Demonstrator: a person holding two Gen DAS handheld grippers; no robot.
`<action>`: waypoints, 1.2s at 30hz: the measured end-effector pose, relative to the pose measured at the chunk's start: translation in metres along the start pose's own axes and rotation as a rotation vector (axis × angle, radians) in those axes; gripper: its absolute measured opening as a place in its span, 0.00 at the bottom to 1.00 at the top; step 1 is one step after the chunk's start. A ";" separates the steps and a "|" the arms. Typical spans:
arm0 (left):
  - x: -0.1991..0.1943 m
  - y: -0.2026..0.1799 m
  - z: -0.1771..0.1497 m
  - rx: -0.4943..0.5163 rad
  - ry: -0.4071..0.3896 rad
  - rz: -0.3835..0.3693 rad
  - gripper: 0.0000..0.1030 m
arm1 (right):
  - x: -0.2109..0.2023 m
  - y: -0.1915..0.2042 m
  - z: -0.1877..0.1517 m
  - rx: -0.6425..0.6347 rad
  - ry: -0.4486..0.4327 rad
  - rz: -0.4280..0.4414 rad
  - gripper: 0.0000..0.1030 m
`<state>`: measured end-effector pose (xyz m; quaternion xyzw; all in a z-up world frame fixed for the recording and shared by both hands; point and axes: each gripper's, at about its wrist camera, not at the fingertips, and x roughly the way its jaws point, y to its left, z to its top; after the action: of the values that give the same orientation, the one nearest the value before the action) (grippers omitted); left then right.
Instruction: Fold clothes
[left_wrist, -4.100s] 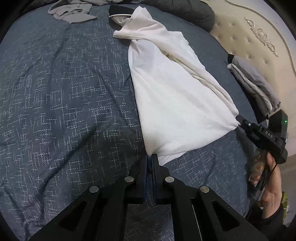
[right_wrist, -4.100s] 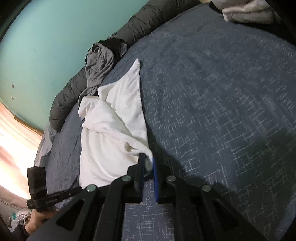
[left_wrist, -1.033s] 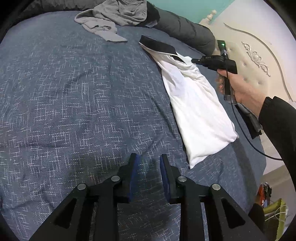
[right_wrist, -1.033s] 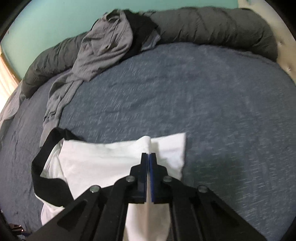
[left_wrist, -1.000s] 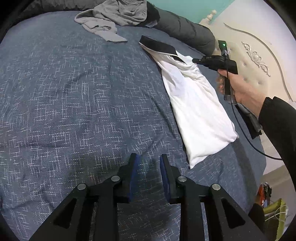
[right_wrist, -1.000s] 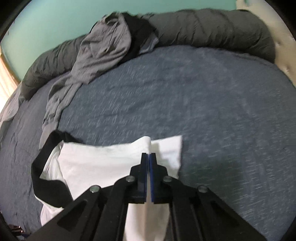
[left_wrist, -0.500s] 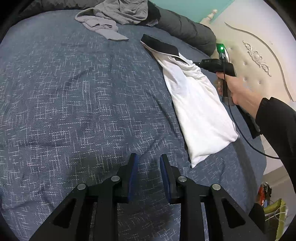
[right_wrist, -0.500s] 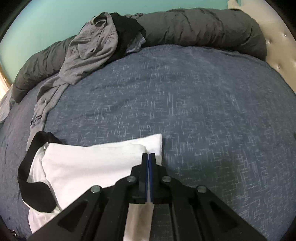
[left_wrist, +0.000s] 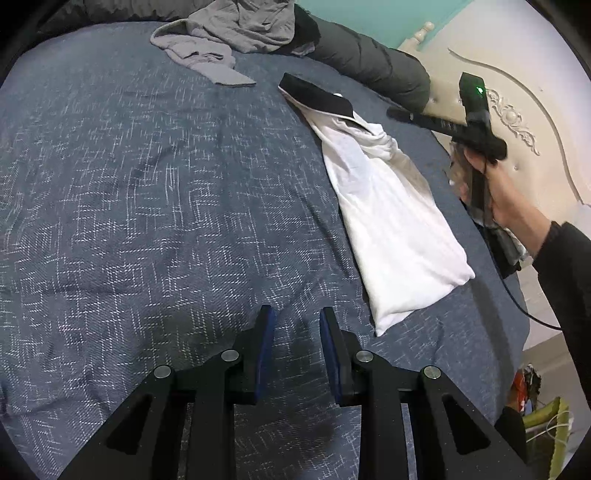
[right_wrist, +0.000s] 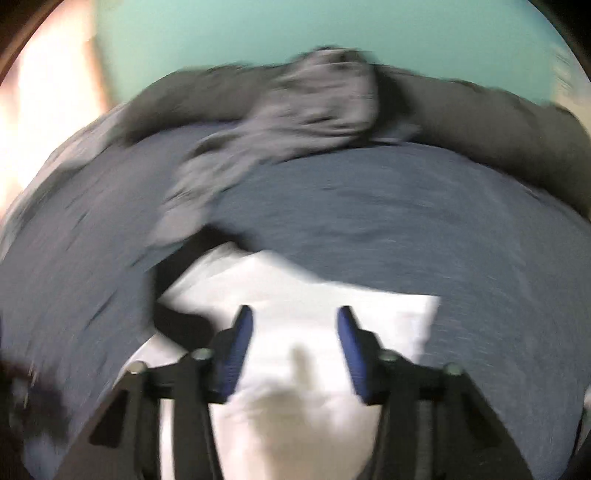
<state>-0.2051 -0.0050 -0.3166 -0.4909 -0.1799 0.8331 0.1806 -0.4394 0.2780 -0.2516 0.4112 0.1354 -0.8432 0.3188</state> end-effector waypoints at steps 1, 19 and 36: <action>0.000 -0.001 0.000 0.000 0.000 -0.002 0.27 | 0.002 0.012 -0.002 -0.062 0.032 0.011 0.49; -0.006 0.001 0.004 -0.010 -0.013 -0.004 0.32 | 0.028 0.038 -0.003 -0.158 0.080 -0.052 0.06; -0.002 0.003 0.004 -0.010 0.000 -0.006 0.33 | 0.019 -0.076 -0.002 0.449 0.005 -0.117 0.12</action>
<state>-0.2080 -0.0092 -0.3148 -0.4915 -0.1855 0.8315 0.1804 -0.4960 0.3288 -0.2706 0.4653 -0.0313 -0.8683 0.1694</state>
